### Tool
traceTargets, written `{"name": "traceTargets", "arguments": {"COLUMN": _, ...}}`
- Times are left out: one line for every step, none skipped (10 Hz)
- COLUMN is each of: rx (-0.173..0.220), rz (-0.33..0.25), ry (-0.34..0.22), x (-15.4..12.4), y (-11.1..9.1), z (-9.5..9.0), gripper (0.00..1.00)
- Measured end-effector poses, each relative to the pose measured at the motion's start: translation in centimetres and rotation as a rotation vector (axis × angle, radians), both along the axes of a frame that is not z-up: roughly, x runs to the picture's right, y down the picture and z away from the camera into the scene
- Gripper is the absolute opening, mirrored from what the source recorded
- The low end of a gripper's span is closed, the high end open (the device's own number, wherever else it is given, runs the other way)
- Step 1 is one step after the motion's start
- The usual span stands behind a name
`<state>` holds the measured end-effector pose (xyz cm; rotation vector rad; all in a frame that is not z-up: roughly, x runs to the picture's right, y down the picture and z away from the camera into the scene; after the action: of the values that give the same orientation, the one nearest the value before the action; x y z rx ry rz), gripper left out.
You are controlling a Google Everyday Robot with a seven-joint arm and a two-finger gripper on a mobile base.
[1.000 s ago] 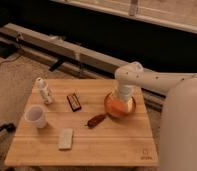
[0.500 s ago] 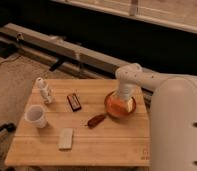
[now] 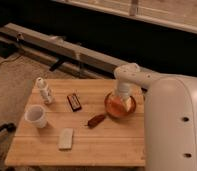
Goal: Push the ceramic bowl across the table
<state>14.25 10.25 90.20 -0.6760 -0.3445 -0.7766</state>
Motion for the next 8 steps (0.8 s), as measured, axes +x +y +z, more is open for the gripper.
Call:
{"name": "traceTargets", "arguments": {"rx": 0.001, "rz": -0.005, "ry": -0.008, "x": -0.2, "y": -0.2, "z": 0.3, "gripper": 0.8}}
{"name": "traceTargets", "arguments": {"rx": 0.003, "rz": -0.008, "ry": -0.013, "x": -0.3, "y": -0.5, "z": 0.5, "gripper": 0.8}}
{"name": "traceTargets", "arguments": {"rx": 0.006, "rz": -0.013, "ry": -0.02, "x": -0.5, "y": -0.8, "z": 0.8, "gripper": 0.8}}
{"name": "traceTargets", "arguments": {"rx": 0.004, "rz": -0.02, "ry": -0.028, "x": -0.8, "y": -1.0, "z": 1.1, "gripper": 0.8}}
{"name": "traceTargets", "arguments": {"rx": 0.011, "rz": -0.026, "ry": -0.042, "x": -1.3, "y": -1.6, "z": 1.6, "gripper": 0.8}}
{"name": "traceTargets", "arguments": {"rx": 0.015, "rz": -0.031, "ry": -0.051, "x": -1.7, "y": -1.9, "z": 1.9, "gripper": 0.8}}
{"name": "traceTargets", "arguments": {"rx": 0.015, "rz": -0.038, "ry": -0.062, "x": -2.1, "y": -2.2, "z": 2.4, "gripper": 0.8}}
{"name": "traceTargets", "arguments": {"rx": 0.016, "rz": -0.047, "ry": -0.076, "x": -2.7, "y": -2.5, "z": 2.9, "gripper": 0.8}}
